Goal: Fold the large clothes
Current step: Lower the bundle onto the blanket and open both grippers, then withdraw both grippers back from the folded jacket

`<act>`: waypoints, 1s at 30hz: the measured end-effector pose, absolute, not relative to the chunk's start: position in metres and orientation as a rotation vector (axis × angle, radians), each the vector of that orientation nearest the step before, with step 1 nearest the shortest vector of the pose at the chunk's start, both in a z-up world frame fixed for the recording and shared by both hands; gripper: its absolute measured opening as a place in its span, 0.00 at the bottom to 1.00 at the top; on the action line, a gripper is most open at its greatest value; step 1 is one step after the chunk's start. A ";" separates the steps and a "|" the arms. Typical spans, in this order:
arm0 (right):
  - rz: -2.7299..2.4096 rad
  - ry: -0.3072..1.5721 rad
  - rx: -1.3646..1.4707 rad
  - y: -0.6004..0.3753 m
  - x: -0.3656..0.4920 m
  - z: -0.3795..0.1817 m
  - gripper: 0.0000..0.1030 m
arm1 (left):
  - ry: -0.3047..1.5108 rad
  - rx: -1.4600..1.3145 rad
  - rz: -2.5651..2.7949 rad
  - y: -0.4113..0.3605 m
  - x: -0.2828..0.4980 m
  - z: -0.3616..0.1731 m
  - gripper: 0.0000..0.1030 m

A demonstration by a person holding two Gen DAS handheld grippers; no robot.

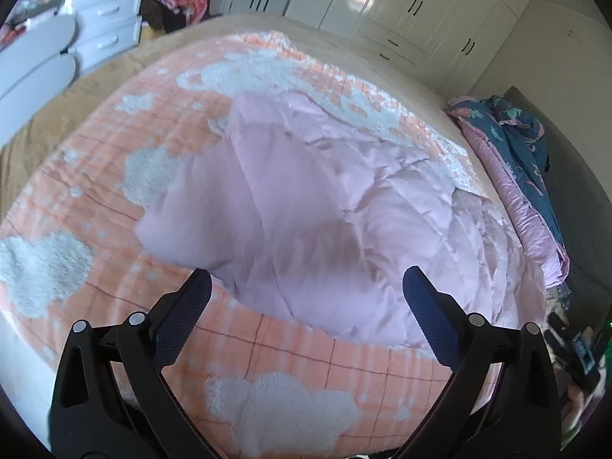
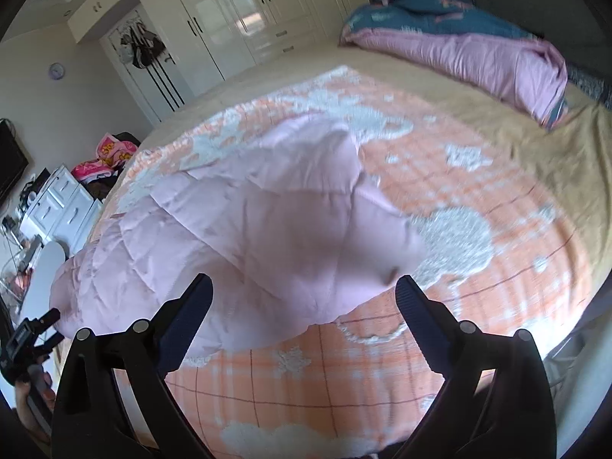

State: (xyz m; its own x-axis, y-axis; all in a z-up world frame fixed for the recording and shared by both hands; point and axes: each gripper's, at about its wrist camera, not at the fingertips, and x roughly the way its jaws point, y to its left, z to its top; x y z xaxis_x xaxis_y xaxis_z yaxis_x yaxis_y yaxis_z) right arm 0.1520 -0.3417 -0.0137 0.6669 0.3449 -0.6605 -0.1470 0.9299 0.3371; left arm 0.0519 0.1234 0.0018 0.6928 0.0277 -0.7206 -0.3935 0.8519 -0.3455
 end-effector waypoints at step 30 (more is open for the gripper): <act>0.418 0.487 0.019 -0.283 0.031 0.062 0.96 | 0.610 -0.282 0.080 0.025 -0.001 0.061 0.91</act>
State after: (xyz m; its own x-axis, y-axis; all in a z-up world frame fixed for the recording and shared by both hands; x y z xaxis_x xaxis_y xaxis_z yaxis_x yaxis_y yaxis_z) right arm 0.0310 -0.2829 0.0619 0.8013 0.3942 -0.4500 -0.3852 0.9155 0.1161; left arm -0.0008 0.0248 0.0608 0.8180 -0.0084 -0.5751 -0.1569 0.9587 -0.2372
